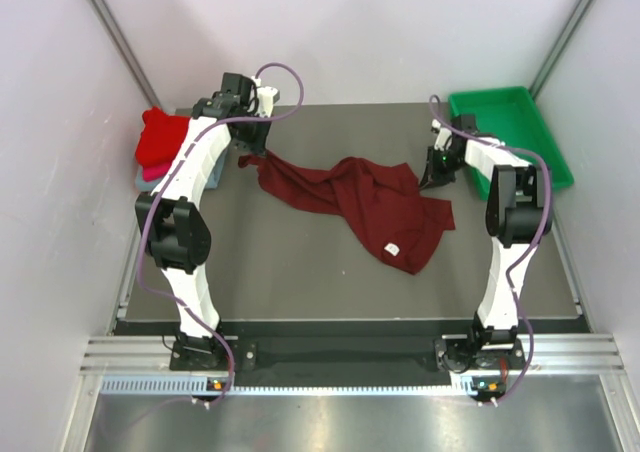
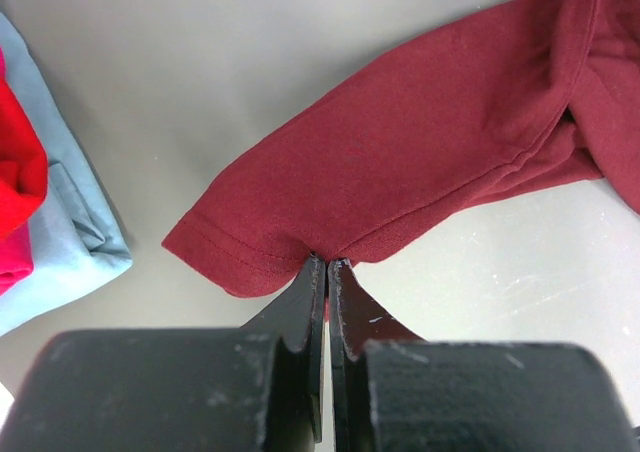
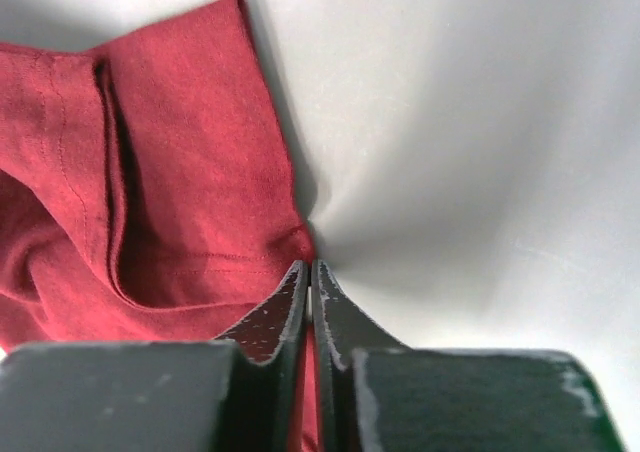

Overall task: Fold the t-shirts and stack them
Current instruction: Flatten the tshirt out

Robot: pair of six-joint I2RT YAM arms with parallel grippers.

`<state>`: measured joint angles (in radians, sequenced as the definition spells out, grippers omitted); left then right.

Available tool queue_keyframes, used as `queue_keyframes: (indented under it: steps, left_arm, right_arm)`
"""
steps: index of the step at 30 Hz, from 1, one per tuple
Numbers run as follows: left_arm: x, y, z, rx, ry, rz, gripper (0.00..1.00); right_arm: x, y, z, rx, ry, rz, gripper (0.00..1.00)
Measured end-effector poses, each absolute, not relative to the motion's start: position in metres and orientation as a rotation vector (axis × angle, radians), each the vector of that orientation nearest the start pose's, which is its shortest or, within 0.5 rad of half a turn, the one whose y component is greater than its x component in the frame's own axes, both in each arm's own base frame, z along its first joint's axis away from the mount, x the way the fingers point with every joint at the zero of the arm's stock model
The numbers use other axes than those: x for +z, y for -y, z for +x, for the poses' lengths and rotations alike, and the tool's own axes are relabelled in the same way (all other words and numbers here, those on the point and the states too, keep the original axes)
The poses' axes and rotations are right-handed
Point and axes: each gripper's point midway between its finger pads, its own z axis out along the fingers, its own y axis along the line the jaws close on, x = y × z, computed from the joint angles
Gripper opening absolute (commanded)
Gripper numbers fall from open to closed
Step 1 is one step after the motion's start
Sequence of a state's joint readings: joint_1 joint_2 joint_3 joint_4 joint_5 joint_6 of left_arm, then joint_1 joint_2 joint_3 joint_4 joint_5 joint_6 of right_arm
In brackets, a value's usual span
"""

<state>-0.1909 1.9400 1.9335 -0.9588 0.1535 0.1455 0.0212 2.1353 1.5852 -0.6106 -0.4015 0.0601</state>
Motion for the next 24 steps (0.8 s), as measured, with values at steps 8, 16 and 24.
queue_keyframes:
  steps: [8,16,24]
  left_arm:
    - [0.19,0.099,0.458,-0.138,-2.488,0.48,0.0]
    - [0.192,0.082,0.467,-0.018,-2.471,0.466,0.0]
    - [0.193,0.081,0.469,-0.013,-2.461,0.467,0.19]
  right_arm:
    - [0.042,-0.083,0.468,0.581,-2.655,-0.067,0.0]
    - [0.144,-0.091,0.507,0.605,-2.399,-0.123,0.0]
    - [0.25,-0.094,0.506,0.592,-2.164,-0.18,0.0]
